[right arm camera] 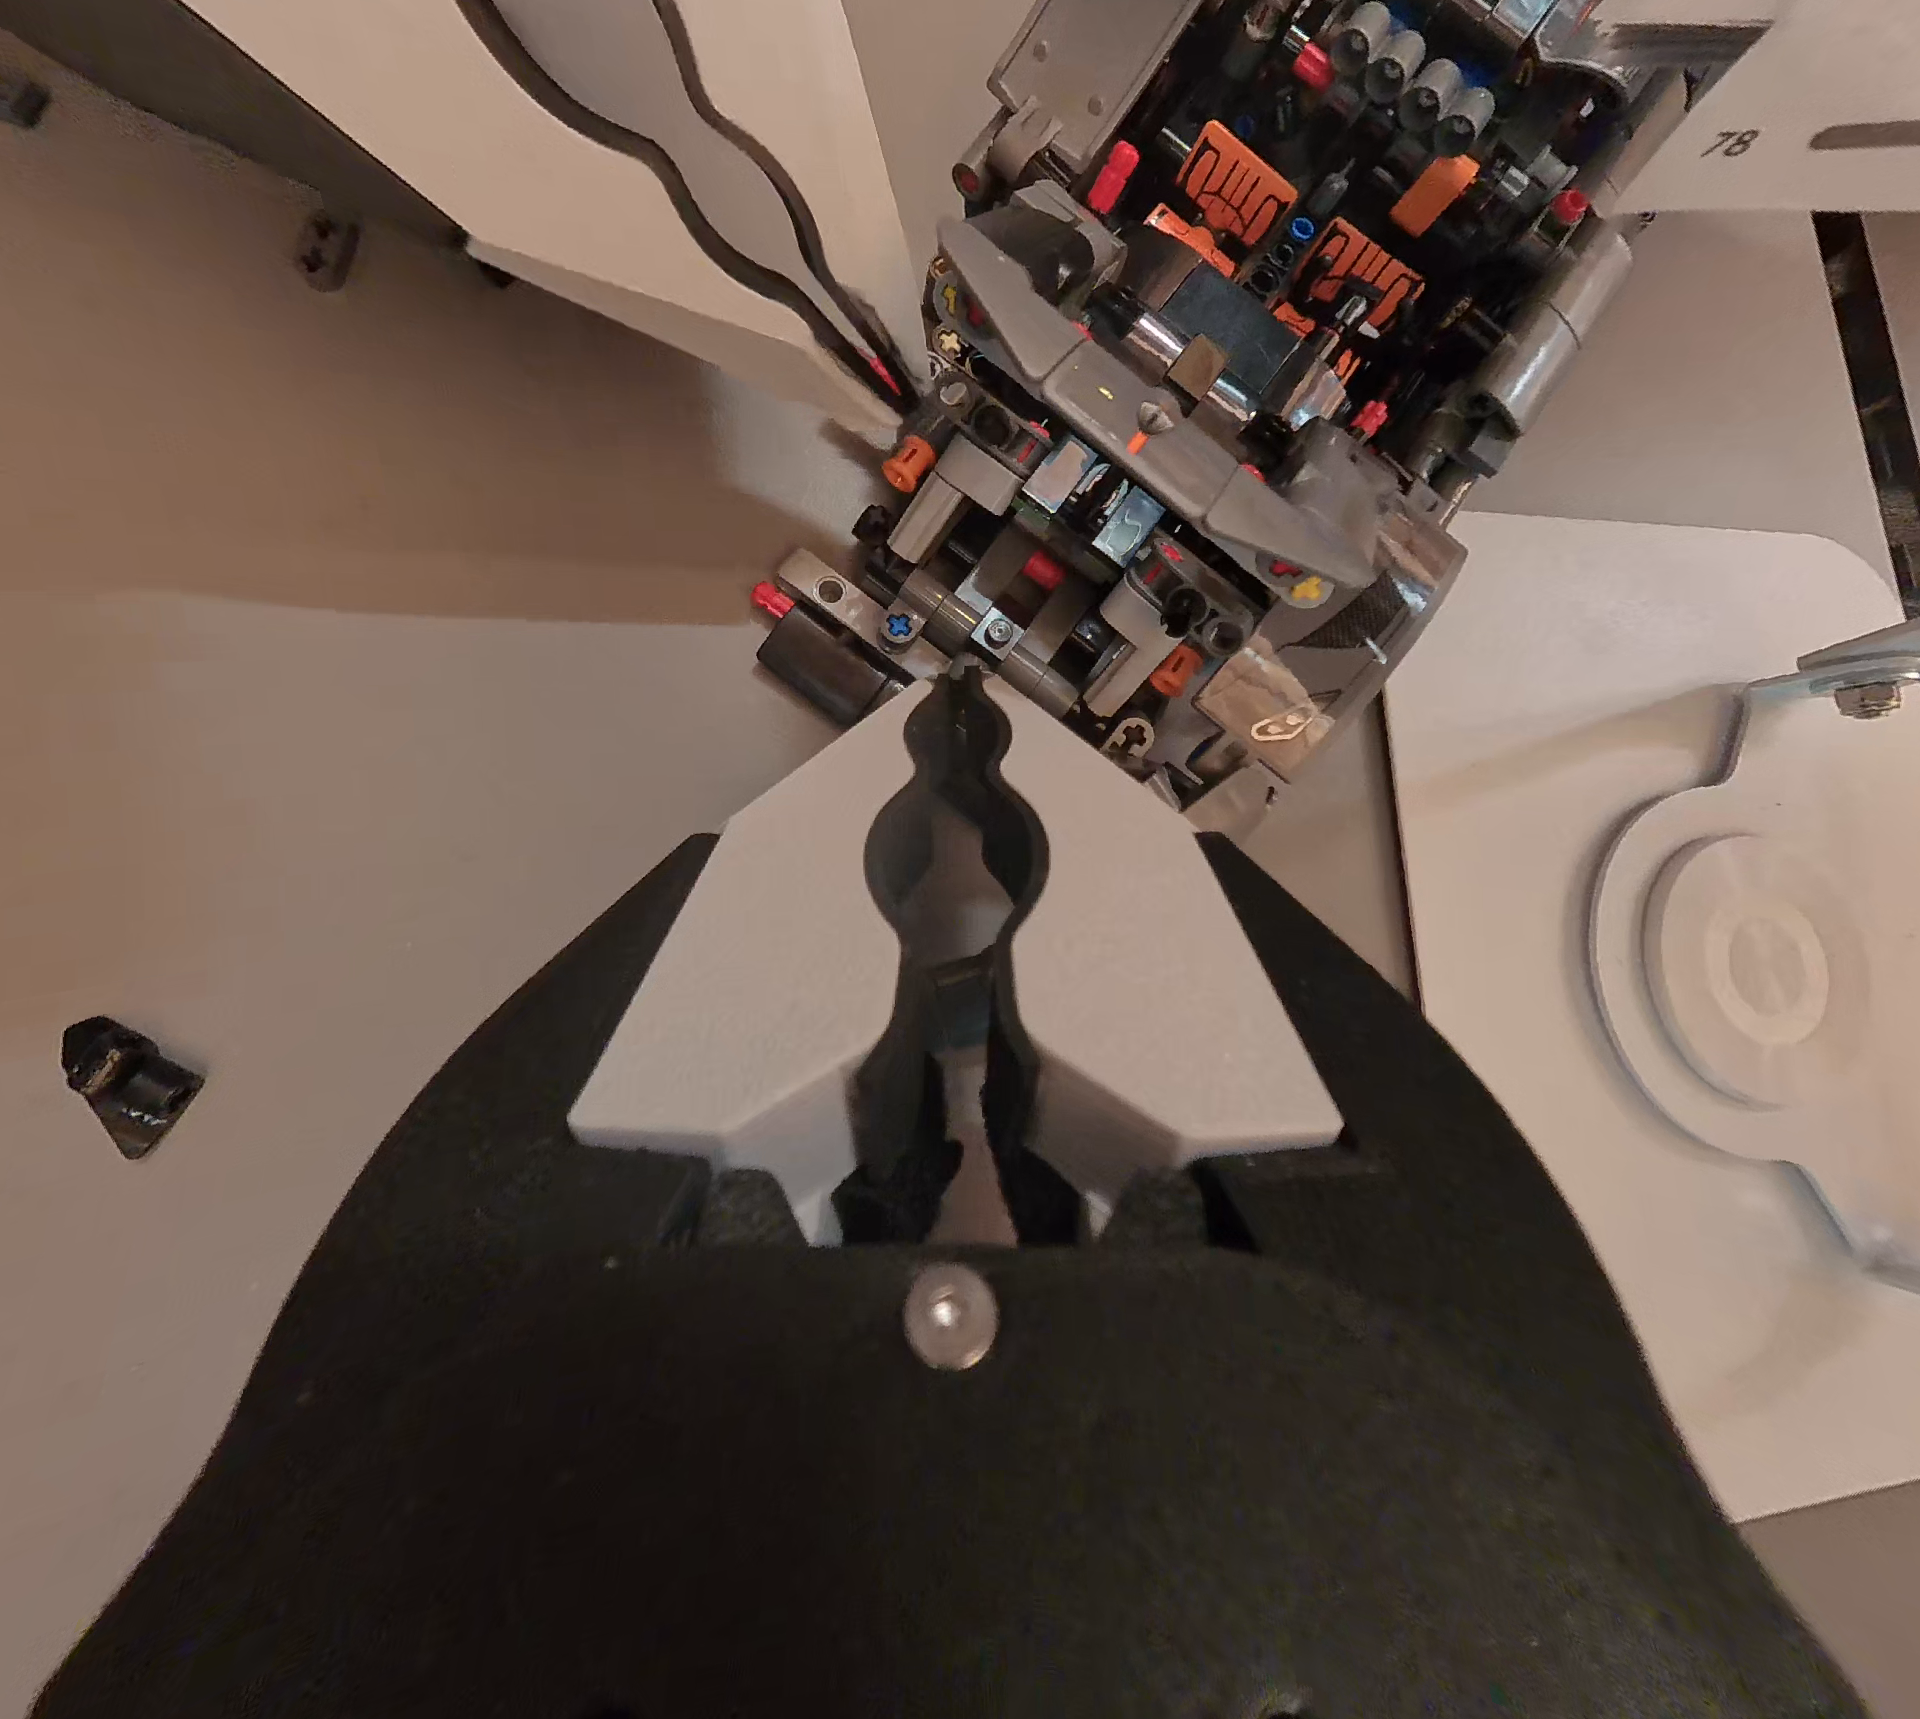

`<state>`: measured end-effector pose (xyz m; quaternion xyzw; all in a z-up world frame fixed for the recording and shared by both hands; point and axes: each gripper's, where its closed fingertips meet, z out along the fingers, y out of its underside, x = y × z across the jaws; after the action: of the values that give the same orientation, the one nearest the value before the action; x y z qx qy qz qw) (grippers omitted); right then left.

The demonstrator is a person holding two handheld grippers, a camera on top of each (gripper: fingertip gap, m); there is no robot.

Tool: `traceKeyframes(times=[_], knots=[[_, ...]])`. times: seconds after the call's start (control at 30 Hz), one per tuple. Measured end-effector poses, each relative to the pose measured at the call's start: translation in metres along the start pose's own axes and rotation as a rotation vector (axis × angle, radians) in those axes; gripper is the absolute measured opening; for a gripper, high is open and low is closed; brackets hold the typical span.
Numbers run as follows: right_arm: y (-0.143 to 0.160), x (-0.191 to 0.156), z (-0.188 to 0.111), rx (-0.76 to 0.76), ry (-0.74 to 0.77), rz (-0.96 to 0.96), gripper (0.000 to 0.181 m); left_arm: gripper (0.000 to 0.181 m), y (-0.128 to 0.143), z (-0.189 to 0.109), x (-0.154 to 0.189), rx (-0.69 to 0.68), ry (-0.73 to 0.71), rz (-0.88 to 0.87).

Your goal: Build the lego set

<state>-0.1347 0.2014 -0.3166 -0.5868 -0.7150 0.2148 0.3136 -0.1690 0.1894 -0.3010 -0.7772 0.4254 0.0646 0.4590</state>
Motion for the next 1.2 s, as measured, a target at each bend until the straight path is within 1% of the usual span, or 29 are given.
traceKeyframes(times=[0.07,0.27,0.4,0.5,0.7,0.87,0.97,1.07,1.2], knots=[[0.000,0.000,0.000,0.000,0.000,0.001,0.000,0.000,-0.005,-0.003,0.000,0.035,0.003,0.002],[0.000,0.000,0.000,0.002,0.003,-0.001,0.000,0.000,-0.005,0.002,0.000,0.032,-0.035,0.041],[0.000,0.000,0.000,0.002,0.005,-0.003,0.000,0.000,-0.014,-0.006,-0.006,0.075,-0.075,0.070],[0.000,0.000,0.000,0.004,0.005,-0.002,0.000,0.000,-0.005,0.000,-0.008,0.041,-0.076,0.052],[0.000,0.000,0.000,0.005,0.004,-0.002,0.000,0.000,-0.002,0.003,-0.005,0.025,-0.059,0.031],[0.000,-0.001,0.001,0.010,0.006,-0.004,0.000,0.000,-0.001,-0.002,-0.006,0.038,-0.040,0.045],[0.000,-0.001,0.001,0.012,0.004,-0.001,0.000,0.000,0.006,-0.001,-0.008,0.009,-0.031,0.009],[0.000,-0.001,0.001,0.009,0.001,-0.001,0.000,0.000,0.008,0.000,-0.005,0.007,-0.016,-0.001],[-0.001,0.006,-0.005,0.021,0.004,0.041,0.000,0.000,0.008,0.003,-0.005,0.002,-0.018,-0.008]])
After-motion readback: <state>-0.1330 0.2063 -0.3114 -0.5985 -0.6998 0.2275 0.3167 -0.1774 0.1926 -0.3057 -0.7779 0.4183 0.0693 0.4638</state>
